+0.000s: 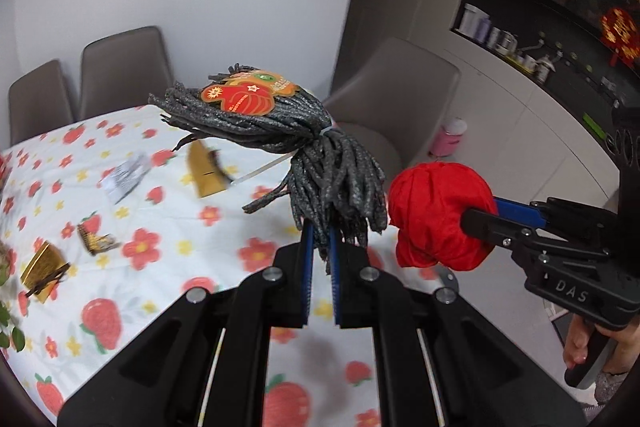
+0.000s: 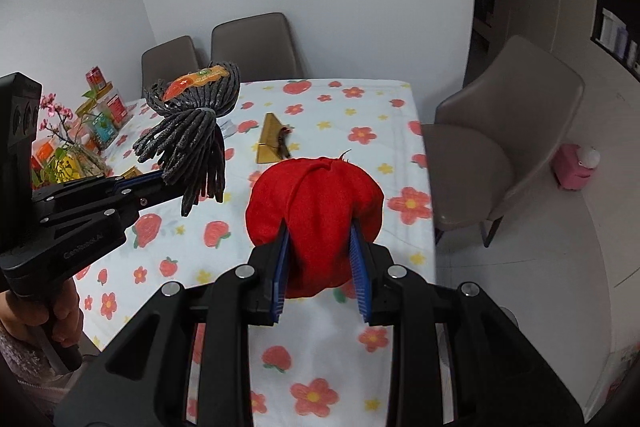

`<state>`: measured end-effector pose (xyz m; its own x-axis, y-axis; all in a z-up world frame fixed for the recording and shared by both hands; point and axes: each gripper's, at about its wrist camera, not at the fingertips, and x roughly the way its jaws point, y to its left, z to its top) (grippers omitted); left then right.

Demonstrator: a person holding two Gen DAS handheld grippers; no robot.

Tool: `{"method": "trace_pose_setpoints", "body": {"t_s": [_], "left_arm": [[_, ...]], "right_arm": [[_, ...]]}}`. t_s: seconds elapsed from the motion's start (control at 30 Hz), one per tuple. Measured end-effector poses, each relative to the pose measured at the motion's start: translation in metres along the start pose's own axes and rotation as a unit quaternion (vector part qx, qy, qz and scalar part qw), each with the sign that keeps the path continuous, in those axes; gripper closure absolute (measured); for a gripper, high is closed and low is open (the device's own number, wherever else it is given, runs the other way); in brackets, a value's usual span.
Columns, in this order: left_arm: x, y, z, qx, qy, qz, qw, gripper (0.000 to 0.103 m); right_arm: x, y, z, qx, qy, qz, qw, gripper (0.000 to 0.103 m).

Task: Collect trash
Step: 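Carry the yarn doll and red hat over the grey bin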

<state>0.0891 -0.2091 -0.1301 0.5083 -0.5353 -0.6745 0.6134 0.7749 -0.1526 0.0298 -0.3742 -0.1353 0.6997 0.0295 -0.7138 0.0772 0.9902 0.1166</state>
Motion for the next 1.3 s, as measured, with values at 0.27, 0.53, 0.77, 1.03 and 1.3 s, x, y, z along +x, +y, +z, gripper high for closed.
{"method": "trace_pose_setpoints", "body": {"t_s": [0.27, 0.53, 0.77, 1.03, 1.3], "left_arm": [[0.037, -0.159, 0.003, 0.042, 0.024, -0.065, 0.9967, 0.095], [0.109, -0.299, -0.023, 0.063, 0.086, -0.119, 0.9871, 0.095], [0.193, -0.375, -0.053, 0.104, 0.17, -0.156, 0.9673, 0.095], [0.319, -0.418, -0.096, 0.13, 0.231, -0.153, 0.9518, 0.095], [0.414, -0.432, -0.144, 0.155, 0.271, -0.155, 0.9374, 0.095]], "right_arm": [[-0.081, -0.15, -0.059, 0.064, -0.01, -0.063, 0.996, 0.077], [-0.134, -0.284, -0.123, 0.12, 0.012, -0.112, 0.986, 0.077], [-0.129, -0.354, -0.155, 0.154, 0.034, -0.136, 0.978, 0.077], [-0.072, -0.424, -0.203, 0.204, 0.059, -0.145, 0.966, 0.077], [-0.013, -0.477, -0.236, 0.236, 0.075, -0.153, 0.957, 0.077]]}}
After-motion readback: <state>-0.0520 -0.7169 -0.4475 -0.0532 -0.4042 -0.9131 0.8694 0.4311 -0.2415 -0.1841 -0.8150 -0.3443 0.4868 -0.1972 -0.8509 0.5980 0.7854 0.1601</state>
